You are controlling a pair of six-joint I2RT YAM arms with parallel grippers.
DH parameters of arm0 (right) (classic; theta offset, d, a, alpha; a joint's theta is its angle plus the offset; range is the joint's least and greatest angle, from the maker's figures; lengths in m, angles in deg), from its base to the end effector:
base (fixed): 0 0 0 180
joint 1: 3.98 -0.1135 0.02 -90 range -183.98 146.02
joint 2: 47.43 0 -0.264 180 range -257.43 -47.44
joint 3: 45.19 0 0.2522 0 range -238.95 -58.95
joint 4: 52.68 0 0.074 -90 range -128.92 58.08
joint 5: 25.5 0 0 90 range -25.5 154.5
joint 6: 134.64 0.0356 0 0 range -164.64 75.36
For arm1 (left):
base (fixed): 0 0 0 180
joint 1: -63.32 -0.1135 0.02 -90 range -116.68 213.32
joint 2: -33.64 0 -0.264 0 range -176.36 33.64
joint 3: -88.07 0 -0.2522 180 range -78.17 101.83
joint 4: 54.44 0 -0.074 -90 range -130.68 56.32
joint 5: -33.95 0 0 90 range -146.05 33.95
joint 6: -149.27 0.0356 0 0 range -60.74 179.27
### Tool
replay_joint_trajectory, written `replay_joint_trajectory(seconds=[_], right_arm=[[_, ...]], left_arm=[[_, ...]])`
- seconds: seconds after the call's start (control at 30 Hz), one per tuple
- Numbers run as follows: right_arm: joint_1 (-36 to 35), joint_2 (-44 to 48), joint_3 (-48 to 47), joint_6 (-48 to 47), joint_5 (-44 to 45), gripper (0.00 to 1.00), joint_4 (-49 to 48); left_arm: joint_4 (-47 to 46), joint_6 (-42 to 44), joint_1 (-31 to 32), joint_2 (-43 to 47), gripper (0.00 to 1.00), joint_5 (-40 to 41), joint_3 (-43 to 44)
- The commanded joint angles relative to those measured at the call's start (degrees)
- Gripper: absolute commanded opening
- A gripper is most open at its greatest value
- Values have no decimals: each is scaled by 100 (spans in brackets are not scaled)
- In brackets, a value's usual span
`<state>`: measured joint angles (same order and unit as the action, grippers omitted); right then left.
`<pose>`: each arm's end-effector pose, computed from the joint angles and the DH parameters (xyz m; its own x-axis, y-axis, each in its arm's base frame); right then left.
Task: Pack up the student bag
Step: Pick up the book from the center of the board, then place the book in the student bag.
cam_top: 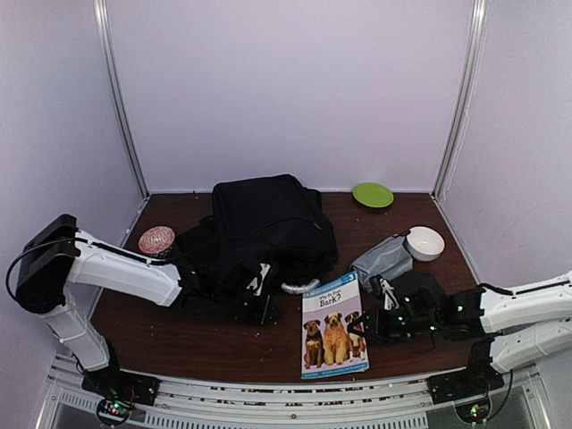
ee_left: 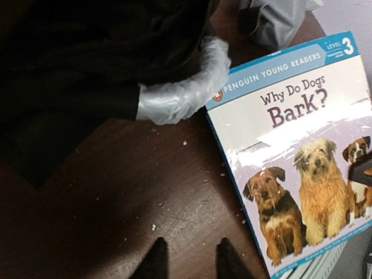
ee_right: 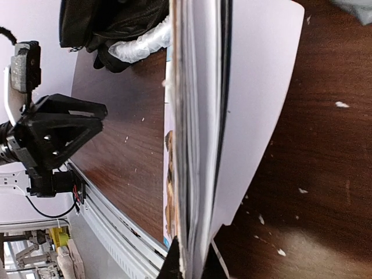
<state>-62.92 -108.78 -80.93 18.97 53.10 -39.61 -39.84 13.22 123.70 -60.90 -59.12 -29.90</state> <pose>0.1002 0.1800 0.1681 -0.9669 0.0967 -0.2363 -0.1198 0.6456 0.7542 0.1605 -0.2862 0.1609 -0.8893 0.1095 -0.4441 0.3543 0.7791 -0.5172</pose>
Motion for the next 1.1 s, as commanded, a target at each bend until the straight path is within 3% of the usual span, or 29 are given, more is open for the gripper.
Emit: replay_joint_trajectory(seconds=[0.0, 0.13, 0.27, 0.43, 0.7, 0.9, 1.07], right_arm=[[-64, 1239, -406, -801, 663, 0, 1791], [-140, 2309, -622, -1466, 724, 0, 1952], [-175, 2908, -811, -2019, 661, 0, 1594], [-250, 3126, -829, -2526, 198, 0, 646], [-314, 2462, -1155, -3065, -547, 0, -142], [-320, 2102, -1199, -3056, -1007, 0, -657], [-321, 2003, -1196, -3037, -1273, 0, -893]], left_arm=[[283, 8, 18, 1018, 43, 525, -134], [350, 162, 18, 1890, 78, 805, -221], [-221, 195, 13, 2660, 97, 789, -371], [-1136, 245, 11, 3068, 98, 72, -377], [-2938, -102, 13, 2832, 98, -1241, -536], [-2832, -49, 9, 2591, 97, -1601, -360], [-2877, -50, 10, 2424, 87, -1765, -297]])
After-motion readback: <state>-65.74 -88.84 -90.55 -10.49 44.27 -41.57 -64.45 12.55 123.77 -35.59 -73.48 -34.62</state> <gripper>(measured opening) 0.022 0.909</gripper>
